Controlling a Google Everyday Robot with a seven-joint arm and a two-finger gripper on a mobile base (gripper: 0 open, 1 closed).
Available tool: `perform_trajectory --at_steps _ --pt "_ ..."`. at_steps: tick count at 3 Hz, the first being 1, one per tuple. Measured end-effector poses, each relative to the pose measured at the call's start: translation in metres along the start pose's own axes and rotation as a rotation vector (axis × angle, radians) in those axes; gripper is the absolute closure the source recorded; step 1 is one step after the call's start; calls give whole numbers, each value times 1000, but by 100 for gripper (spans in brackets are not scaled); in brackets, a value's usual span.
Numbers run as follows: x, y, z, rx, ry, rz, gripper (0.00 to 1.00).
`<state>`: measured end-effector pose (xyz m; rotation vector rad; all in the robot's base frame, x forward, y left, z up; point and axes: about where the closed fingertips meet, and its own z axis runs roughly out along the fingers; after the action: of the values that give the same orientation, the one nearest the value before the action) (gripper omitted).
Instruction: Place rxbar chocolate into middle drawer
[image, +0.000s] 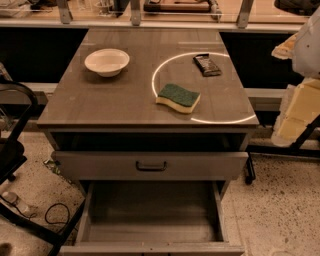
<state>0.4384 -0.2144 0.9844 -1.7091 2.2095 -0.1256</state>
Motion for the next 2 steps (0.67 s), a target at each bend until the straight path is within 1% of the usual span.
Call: perform_trajectory --at_steps 1,2 --pt "-1 -5 0 16 -12 3 0" --pt "-1 -32 10 77 -78 41 0"
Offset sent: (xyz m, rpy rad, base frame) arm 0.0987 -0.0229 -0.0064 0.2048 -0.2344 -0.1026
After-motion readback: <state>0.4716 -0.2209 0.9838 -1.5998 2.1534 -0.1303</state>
